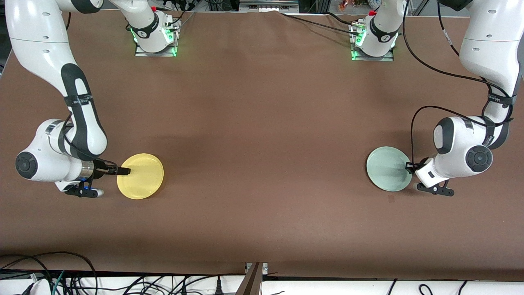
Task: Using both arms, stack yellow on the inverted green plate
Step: 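Hold the green plate while the right gripper grasps the yellow plate rim, then lift and flip the green plate with the left gripper toward the table middle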
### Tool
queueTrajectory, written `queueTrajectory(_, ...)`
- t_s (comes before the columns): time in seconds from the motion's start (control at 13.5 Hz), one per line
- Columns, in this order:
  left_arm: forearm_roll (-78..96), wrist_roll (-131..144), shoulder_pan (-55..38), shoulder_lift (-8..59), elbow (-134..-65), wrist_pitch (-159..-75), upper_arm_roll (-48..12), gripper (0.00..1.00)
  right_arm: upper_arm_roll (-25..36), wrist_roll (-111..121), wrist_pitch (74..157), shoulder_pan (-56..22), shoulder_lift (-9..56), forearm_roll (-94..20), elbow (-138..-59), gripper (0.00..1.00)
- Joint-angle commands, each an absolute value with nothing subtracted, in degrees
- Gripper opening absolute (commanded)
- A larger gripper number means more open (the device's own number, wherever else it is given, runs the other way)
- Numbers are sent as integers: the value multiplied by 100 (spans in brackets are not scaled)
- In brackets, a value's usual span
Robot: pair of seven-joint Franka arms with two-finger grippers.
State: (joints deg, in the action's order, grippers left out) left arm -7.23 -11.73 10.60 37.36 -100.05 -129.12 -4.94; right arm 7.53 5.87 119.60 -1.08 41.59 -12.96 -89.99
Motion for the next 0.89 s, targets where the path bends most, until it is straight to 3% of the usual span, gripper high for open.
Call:
queueTrajectory(0.0, -791, -1239, 1037, 3736, -9967, -12736, -492, 0, 703, 931, 12172, 9, 4227, -1459, -9053, 100)
queueTrajectory(0.3, -852, -1169, 835, 3393, -9494, -11824, -615, 0, 712, 1256, 12226, 79, 4333, -1792, -9062, 100)
queueTrajectory(0.52, -870, -1169, 537, 3366, -8572, -10840, -607, 0, 703, 1274, 12270, 79, 4342, -1793, -9062, 100)
queueTrajectory(0.81, -896, -1082, 37, 3322, -7876, -10065, -563, 0, 712, 1459, 12331, 79, 4377, -1854, -9062, 98)
